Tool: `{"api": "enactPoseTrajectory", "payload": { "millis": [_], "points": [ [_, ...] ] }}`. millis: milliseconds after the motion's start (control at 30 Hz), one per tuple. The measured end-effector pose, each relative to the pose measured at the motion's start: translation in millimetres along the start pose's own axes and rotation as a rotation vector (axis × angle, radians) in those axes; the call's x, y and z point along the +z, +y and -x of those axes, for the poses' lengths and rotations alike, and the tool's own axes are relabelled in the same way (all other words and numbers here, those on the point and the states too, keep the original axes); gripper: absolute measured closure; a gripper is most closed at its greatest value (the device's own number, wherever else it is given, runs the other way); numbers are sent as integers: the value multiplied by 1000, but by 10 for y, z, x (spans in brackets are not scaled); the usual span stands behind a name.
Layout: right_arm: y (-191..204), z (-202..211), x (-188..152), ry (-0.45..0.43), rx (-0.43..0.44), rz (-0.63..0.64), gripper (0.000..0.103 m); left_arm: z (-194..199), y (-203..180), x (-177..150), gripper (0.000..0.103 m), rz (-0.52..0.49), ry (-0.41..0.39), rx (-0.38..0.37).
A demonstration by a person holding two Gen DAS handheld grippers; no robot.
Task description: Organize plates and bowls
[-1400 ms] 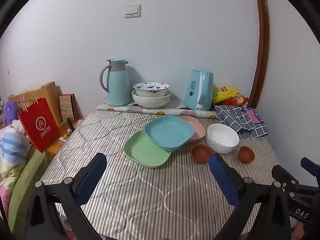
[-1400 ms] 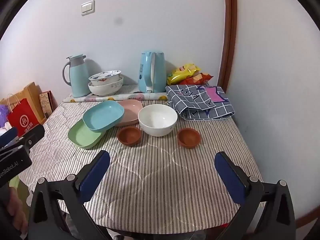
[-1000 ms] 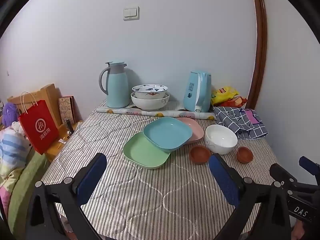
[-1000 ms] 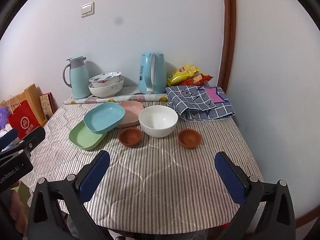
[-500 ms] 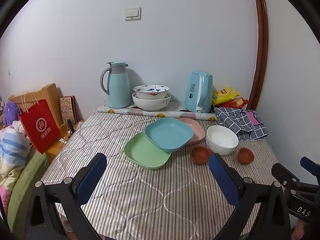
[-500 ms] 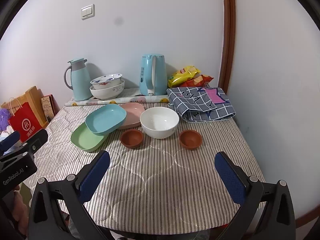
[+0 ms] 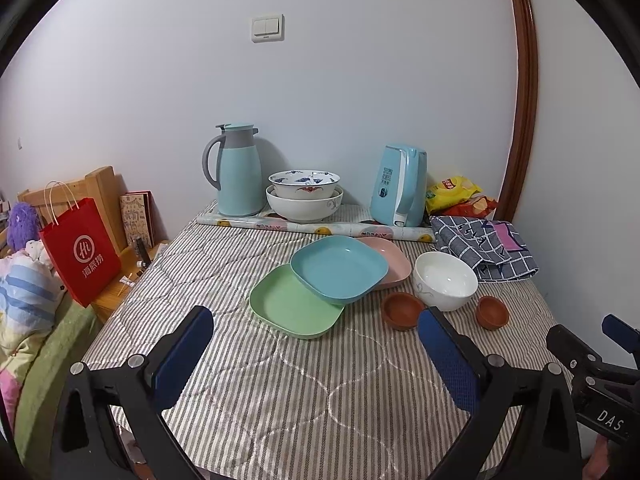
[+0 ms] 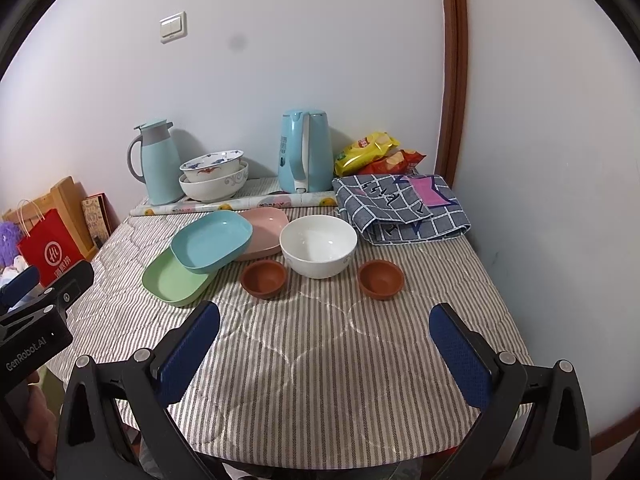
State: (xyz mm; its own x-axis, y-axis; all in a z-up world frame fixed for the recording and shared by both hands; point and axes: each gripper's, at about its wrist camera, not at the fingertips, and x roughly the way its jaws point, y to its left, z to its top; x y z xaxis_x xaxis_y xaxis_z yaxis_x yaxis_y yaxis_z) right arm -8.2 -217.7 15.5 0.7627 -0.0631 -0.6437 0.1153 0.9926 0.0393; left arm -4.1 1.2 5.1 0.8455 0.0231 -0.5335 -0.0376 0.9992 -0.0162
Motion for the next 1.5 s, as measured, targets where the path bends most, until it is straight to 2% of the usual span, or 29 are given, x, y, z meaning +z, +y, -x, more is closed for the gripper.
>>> {"api": "enactPoseTrajectory", "payload": {
  "millis": [800,1500],
  "points": [
    [-2,6,-3,-8,3,-5,0,39,-35,-1,0,-7,-18,-4],
    [-15,24,-5,-12,2,-6,0,24,-49,-2,0,-3,2,-44]
  ]
}}
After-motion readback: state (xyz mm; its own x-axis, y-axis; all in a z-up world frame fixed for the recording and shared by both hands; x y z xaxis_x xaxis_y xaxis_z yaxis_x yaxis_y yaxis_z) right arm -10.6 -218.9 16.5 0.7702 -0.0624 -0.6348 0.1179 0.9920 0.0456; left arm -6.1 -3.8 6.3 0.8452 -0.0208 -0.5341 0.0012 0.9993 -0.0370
